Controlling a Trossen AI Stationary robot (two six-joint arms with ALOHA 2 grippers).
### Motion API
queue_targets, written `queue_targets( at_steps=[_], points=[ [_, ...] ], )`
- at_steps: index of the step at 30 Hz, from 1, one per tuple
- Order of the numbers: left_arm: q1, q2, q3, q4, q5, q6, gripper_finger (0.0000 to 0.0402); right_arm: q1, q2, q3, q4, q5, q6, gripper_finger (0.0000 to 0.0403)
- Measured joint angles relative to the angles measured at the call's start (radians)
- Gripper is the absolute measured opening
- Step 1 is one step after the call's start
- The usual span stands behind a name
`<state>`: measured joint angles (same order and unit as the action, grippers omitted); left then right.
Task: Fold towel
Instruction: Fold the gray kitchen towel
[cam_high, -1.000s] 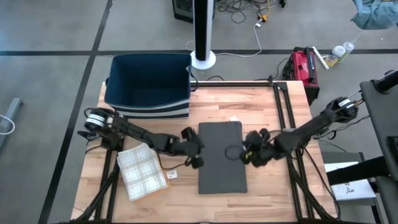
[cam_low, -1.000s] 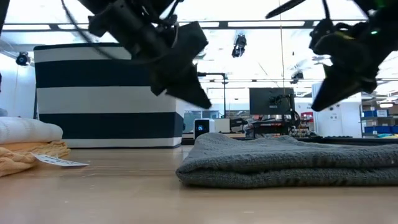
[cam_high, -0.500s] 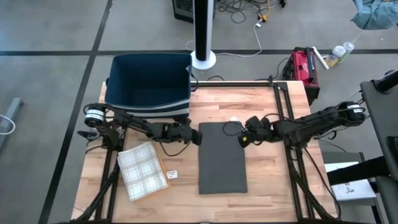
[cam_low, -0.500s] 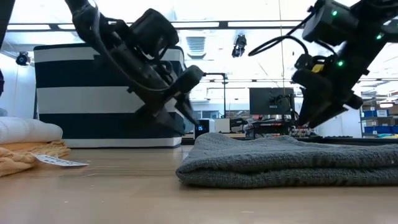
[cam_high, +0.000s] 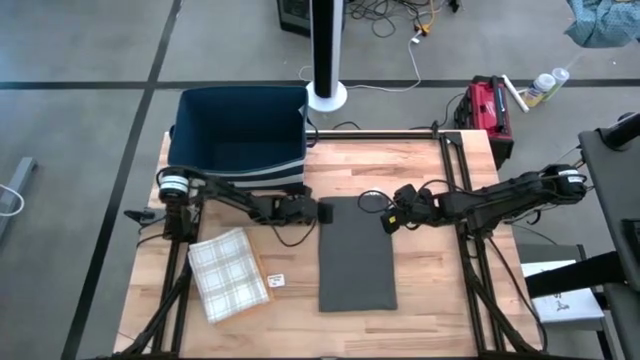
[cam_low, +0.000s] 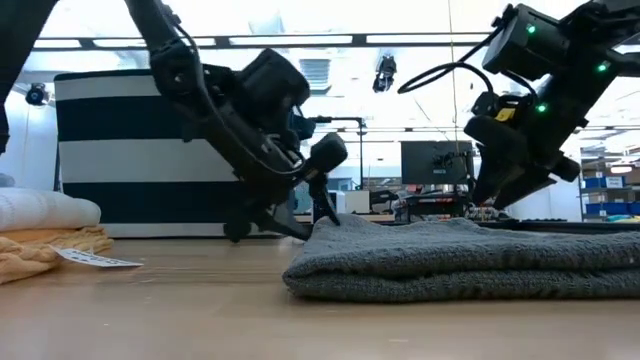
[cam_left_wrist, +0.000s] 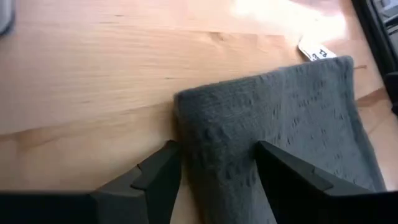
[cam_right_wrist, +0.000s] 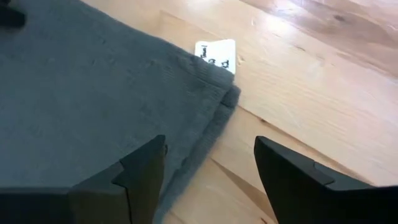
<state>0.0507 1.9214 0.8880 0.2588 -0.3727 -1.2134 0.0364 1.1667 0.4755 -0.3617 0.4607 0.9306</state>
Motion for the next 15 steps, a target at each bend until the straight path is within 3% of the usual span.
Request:
queue_targets(
  at_steps=[6,15],
  points=[
    [0.018,0.059,0.044,-0.027,0.024,-0.022,0.0188,-0.009,0.026,-0.008,0.049,-0.024,0.004,0.0228],
    [0.034,0.056,0.044,-0.041,0.06,-0.035,0.0158,-0.148,0.039,-0.102,0.251,-0.139,0.022,0.0241]
  ],
)
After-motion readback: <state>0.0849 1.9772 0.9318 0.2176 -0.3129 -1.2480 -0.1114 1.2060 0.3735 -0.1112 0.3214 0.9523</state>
